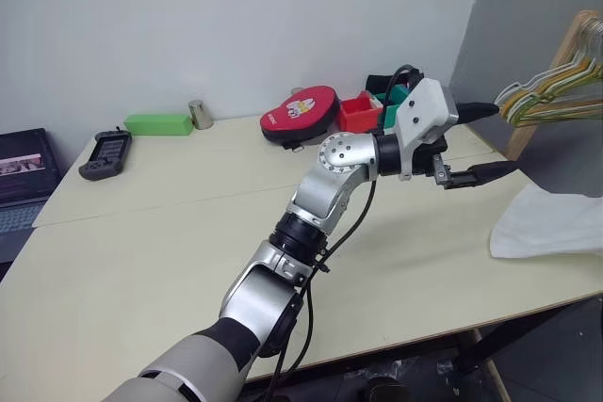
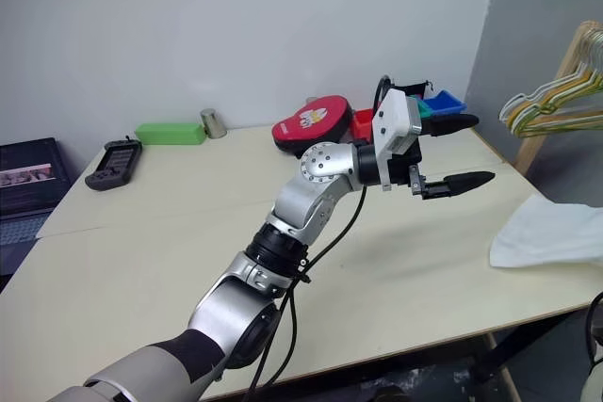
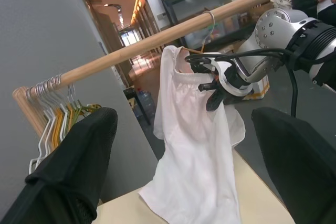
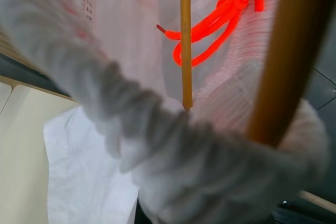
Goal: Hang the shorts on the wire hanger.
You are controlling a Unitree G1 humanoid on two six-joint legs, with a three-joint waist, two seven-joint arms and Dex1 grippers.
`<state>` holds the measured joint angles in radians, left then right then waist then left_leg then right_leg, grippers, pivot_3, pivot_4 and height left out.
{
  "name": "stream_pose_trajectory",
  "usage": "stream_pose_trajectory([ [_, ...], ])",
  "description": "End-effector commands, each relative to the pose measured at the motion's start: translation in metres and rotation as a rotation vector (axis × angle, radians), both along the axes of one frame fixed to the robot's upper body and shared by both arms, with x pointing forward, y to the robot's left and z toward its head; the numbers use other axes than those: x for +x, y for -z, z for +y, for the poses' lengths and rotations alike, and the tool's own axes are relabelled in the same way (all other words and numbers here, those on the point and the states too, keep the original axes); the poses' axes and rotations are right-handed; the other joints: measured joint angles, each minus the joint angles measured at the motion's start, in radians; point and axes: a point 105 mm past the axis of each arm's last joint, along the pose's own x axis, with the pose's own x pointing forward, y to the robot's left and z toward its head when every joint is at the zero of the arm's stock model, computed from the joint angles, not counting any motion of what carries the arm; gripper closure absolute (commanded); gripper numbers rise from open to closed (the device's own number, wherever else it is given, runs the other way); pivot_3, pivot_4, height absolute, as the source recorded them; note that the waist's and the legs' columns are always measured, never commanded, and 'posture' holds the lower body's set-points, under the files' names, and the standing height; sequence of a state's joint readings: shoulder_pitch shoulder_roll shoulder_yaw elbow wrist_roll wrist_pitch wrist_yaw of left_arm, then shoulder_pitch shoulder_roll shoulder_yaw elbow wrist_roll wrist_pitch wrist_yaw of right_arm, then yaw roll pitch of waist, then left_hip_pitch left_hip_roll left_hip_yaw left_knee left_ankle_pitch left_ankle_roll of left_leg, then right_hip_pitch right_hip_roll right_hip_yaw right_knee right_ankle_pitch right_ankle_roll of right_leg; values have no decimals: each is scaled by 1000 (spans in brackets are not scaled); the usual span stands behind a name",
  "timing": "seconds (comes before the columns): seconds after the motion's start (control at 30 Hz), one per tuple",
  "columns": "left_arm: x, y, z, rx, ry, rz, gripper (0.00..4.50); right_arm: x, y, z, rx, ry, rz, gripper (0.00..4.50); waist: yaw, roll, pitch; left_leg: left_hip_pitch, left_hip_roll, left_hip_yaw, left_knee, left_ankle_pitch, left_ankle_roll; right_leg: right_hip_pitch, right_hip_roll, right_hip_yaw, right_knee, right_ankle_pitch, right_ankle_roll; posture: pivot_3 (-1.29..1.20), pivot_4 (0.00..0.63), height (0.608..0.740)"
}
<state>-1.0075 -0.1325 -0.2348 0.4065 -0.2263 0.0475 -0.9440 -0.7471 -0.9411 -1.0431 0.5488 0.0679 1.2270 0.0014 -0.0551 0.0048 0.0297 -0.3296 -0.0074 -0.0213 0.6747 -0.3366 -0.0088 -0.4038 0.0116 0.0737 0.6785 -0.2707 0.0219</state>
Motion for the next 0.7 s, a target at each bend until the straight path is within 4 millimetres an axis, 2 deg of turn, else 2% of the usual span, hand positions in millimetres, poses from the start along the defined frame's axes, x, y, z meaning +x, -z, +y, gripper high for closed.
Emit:
stream_pose_trajectory([
  [0.03,-6,-14,-4,-34,9,-47,126,0,-22,-5,-94,6,-40,3390,-1,0,0,0,0,0,0,0,0,0,0,0,0,0,0,-44,0,740],
  [0.33,-5,-15,-3,-37,5,-47,126,-7,-33,6,-292,26,64,1237,-1,0,0,0,0,0,0,0,0,0,0,0,0,0,0,-50,0,740],
  [0.43,-3,-15,-1,-37,1,-43,126,-9,-51,29,-482,22,116,472,-1,0,0,0,0,0,0,0,0,0,0,0,0,0,1,-59,0,740],
  [0.5,-2,-15,-1,-38,0,-43,126,-9,-56,44,-531,19,114,9,-3,0,0,0,0,-1,0,0,0,-1,1,1,0,0,1,-62,0,740],
  [0.7,0,-14,-1,-29,-7,-48,126,-12,-70,87,-636,78,73,9,-2,0,0,0,0,-4,0,0,-1,-1,2,1,0,0,1,-70,0,740],
])
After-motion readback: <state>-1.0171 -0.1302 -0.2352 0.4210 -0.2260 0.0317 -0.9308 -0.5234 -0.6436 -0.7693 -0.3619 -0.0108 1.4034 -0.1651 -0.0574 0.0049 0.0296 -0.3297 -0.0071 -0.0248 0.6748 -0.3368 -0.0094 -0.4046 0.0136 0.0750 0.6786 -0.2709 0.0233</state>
